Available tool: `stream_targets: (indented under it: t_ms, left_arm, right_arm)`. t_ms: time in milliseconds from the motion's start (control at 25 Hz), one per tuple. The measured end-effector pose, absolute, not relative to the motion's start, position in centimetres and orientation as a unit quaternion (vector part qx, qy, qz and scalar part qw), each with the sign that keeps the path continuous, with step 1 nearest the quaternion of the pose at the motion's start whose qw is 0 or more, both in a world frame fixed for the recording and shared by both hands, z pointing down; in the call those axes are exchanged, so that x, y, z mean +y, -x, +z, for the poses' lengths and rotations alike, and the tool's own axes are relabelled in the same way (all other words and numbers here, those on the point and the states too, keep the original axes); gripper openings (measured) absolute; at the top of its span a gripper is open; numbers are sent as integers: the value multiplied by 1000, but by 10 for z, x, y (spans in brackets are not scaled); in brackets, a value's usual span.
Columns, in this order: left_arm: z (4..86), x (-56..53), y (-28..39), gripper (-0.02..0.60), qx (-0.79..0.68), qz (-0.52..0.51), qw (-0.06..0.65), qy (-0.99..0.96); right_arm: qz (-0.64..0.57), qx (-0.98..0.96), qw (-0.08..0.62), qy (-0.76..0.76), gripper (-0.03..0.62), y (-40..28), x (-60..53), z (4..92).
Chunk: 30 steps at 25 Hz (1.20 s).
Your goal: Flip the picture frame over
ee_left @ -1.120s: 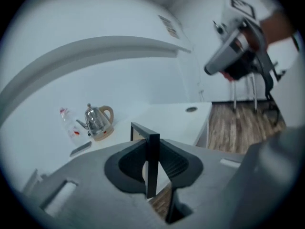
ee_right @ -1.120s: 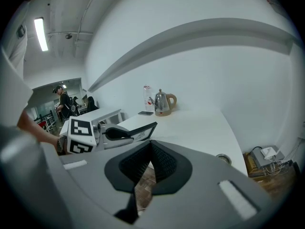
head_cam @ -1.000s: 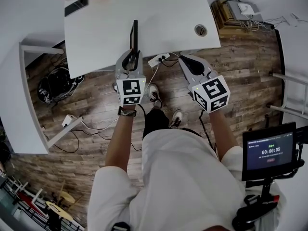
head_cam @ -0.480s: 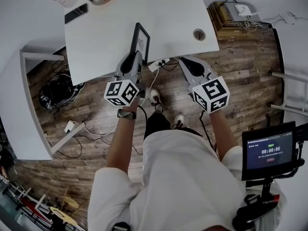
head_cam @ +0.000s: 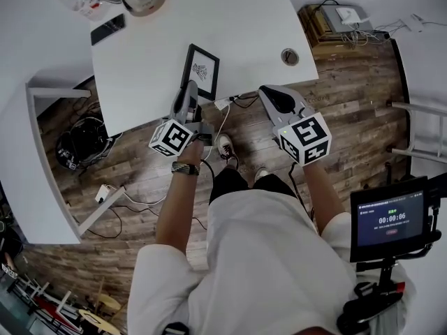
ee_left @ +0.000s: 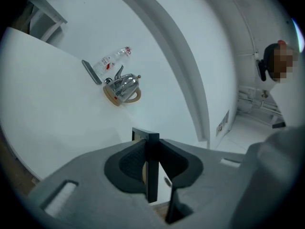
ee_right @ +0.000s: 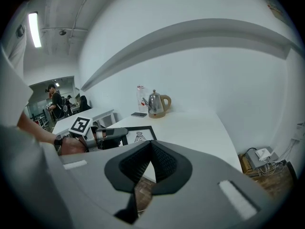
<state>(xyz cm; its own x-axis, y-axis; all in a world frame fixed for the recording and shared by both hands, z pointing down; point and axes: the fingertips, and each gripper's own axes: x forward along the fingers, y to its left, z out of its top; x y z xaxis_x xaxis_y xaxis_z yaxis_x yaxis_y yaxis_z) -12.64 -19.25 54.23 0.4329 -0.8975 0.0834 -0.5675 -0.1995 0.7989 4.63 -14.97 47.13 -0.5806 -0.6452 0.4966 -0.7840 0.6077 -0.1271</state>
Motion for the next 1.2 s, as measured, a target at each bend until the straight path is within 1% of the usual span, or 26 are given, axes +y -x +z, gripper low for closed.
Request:
stream_targets:
  t_ms: [160,320,480,720,800,1000,1200]
  left_arm:
    - [555,-207,145,80,-492,-225,433,-721]
    - [572,-212,149,77,-507,-207,462,-697]
    - [588,-208,153,77,-529,-162,469,-688]
    - [613,-205,183,91,-566,-86,464,-675]
    - [615,-206,187,98,-574,-77,463,-671]
    - [620,-206,194,107,-590,-87,488,-638]
    - [624,-204,199,135,-608,-59,483,-628]
  right_arm:
    - [172,-870,209,-413,2,-33,-162,473]
    - [177,-867,208,-417,2,-31,-168,474]
    - [177,-865,208,-421,2,-28,-169,476]
    - [179,-861,219,-422,3,-6,-171,483]
    - [177,-861,219,-424,2,-4,-173,482]
    - [176,-862,218,-423,2,-3,-177,481]
    - [177,-862,220,-422,3,-2,-176,482]
